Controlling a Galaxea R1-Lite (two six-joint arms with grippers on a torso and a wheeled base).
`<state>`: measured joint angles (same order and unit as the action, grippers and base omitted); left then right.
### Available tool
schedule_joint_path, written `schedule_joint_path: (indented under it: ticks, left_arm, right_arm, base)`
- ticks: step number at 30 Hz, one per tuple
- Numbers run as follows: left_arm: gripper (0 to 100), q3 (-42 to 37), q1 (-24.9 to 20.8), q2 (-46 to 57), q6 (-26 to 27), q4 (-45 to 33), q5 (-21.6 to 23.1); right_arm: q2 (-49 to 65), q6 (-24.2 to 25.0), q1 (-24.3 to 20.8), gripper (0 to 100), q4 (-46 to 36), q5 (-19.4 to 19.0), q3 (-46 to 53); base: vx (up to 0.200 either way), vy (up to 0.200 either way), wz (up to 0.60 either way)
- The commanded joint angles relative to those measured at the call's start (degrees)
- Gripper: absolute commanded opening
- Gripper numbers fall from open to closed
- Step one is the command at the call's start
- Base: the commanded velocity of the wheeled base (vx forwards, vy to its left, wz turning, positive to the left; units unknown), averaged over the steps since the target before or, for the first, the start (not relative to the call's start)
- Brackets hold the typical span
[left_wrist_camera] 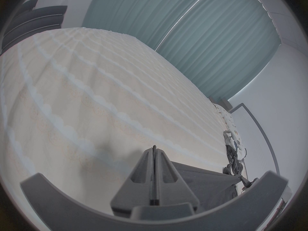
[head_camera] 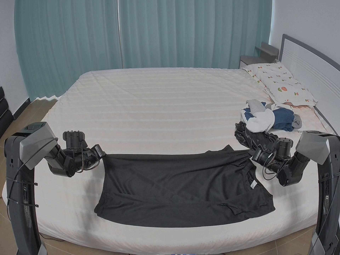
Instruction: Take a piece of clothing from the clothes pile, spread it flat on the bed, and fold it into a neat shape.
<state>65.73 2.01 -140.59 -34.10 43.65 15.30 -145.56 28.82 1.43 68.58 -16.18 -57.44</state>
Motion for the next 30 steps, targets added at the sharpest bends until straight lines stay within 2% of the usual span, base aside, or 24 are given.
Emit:
schedule_joint_path:
  ticks: [1, 8, 13, 24, 30]
  left_arm:
    - [0, -1.57, 0.19, 0.06, 0.08, 0.29, 0.17]
    - [0, -6.58, 0.36, 0.85, 0.17, 6.53, 0.26]
    - [0, -9.57, 0.45, 2.43, 1.23, 6.97, 2.72]
    - [0, -14.4, 1.15, 5.86, 3.25, 7.15, 2.98]
    - [0, -18.89, 1.06, 5.77, 4.48, 13.21, 2.89]
  right_arm:
    - [0.89, 0.01, -0.02, 0, 0.94, -0.26, 1.63]
    - [3.0, 0.01, 0.07, 0, 2.61, -0.61, 5.94]
    - [3.08, 0.1, 0.07, 0, 3.84, -0.61, 8.22]
    - [3.79, 0.1, 0.6, 0, 9.99, -0.7, 14.2]
    - [3.88, 0.01, 0.6, 0, 13.68, -1.75, 18.59]
  base:
    - [0.0, 0.0, 0.0]
    - [0.0, 0.0, 0.0]
    - [0.0, 0.0, 0.0]
    - [0.0, 0.0, 0.0]
    - [0.0, 0.0, 0.0]
